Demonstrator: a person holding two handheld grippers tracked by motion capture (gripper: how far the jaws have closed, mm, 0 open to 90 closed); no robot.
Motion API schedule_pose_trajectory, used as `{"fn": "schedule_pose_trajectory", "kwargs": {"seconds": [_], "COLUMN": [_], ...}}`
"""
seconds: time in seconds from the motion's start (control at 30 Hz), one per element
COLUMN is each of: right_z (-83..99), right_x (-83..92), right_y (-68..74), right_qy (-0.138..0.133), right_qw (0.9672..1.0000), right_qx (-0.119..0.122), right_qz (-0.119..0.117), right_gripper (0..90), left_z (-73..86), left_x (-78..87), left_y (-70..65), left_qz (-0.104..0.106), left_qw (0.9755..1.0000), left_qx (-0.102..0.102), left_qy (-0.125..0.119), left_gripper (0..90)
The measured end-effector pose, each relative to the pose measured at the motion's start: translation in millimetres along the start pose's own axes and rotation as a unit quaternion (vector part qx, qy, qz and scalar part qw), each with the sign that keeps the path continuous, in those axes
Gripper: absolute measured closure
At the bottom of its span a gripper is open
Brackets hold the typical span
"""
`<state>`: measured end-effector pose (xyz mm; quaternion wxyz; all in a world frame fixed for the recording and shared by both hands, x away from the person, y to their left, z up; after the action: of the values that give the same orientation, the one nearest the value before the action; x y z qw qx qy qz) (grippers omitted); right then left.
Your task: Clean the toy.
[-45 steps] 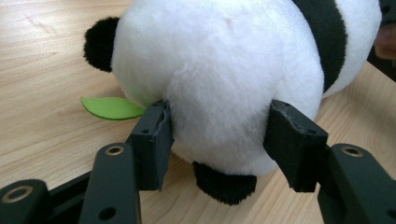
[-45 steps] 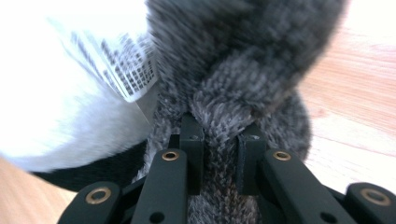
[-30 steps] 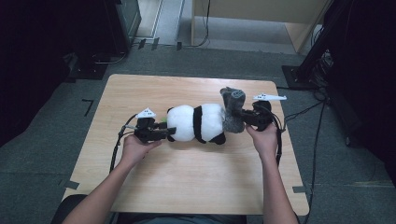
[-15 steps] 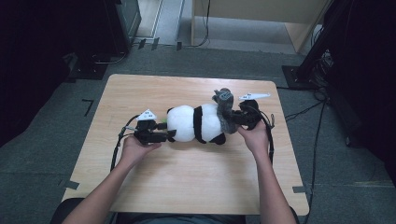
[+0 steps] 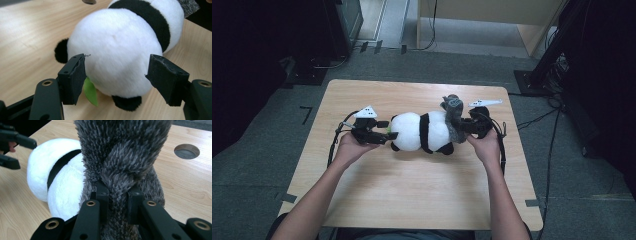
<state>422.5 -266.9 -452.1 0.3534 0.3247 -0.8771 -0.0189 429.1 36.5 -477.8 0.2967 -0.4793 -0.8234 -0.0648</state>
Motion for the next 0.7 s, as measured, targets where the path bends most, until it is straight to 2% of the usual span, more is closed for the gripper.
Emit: {"fn": "schedule_pose_trajectory", "kwargs": {"seconds": [0.17, 0.33, 0.37, 0.47, 0.53, 0.6, 0.63, 0.7], "right_z": [0.1, 1.8, 2.6, 4.5, 5.5, 5.6, 5.5, 5.9], "right_x": [-0.4, -2.5, -3.2, -5.8, -7.2, -8.7, -9.3, -10.6], "right_y": [-0.4, 0.6, 0.6, 0.6, 1.8, 3.3, 4.2, 5.8], "right_qy": [0.0, 0.0, 0.001, -0.004, -0.004, -0.005, -0.006, -0.006], "right_qw": [1.0, 1.0, 1.0, 0.9999, 0.9999, 0.9998, 0.9998, 0.9997], "right_qx": [0.0, -0.001, -0.001, 0.002, -0.001, 0.003, 0.003, 0.004], "right_qz": [-0.002, -0.007, -0.007, -0.01, -0.016, -0.018, -0.021, -0.023], "right_gripper": [77.2, 77.3, 77.4, 77.7, 78.0, 78.2, 78.2, 78.4], "left_z": [-4.5, -3.4, -2.6, 1.6, 5.1, 7.0, 6.6, 4.7], "left_x": [-6.5, -20.7, -23.4, -32.2, -37.1, -41.3, -42.5, -44.2], "left_y": [10.2, 16.5, 19.1, 26.7, 30.2, 33.6, 34.3, 31.9], "left_qz": [0.002, 0.022, 0.02, 0.012, 0.024, 0.048, 0.056, 0.066], "left_qw": [1.0, 0.9995, 0.9995, 0.9998, 0.9996, 0.9988, 0.9982, 0.9976], "left_qx": [-0.009, -0.021, -0.026, -0.016, -0.008, 0.007, 0.006, -0.007], "left_qy": [-0.003, 0.001, -0.003, -0.007, -0.009, 0.01, 0.019, 0.02], "left_gripper": [31.0, 29.9, 27.0, 10.8, 2.6, 0.9, 0.0, 0.0]}}
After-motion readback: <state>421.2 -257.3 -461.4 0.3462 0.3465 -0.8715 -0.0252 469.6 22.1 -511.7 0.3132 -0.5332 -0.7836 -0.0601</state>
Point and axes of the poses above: each handheld gripper's, and its own axes: x roughly backward along the jaws, z roughly out of its underside, y roughly to its left, the point moved 6 cm from there along -x, roughly forward along the jaws, and after that the axes turned 1 degree about -z, right-handed, at the moved point
